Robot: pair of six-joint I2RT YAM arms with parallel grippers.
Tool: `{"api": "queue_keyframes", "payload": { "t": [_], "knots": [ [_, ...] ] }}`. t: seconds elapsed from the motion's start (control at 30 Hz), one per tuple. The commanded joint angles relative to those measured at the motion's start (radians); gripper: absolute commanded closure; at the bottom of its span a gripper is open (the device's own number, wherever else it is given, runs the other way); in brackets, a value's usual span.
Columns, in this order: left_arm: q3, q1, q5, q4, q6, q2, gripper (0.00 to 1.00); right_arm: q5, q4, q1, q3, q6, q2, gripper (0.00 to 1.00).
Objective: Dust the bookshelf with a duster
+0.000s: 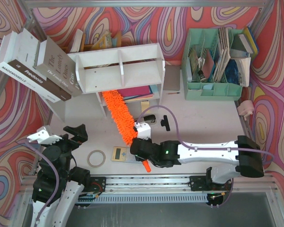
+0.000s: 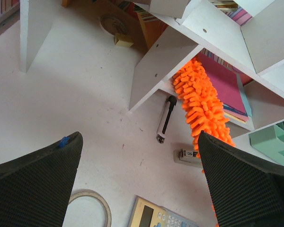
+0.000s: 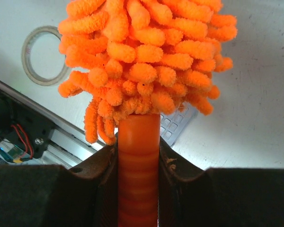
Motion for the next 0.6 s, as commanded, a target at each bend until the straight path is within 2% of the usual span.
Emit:
{"api": "queue_keyframes", "payload": {
  "t": [0.0, 0.2, 0.57],
  "knots": [
    [-0.011, 0.007, -0.003, 0.004, 0.0, -0.012, 0.02, 0.037, 0.046, 0.001, 0.085, -0.056, -0.068, 1.0],
    [-0.01, 0.007, -0.003, 0.004, 0.0, -0.009, 0.02, 0.068, 0.038, 0.048, 0.156, -0.091, -0.091, 1.0],
    [-0.012, 0.007, 0.0, 0.005, 0.0, -0.009, 0.01, 0.018, 0.019, 0.055, 0.063, -0.039, 0.051, 1.0]
  ]
}}
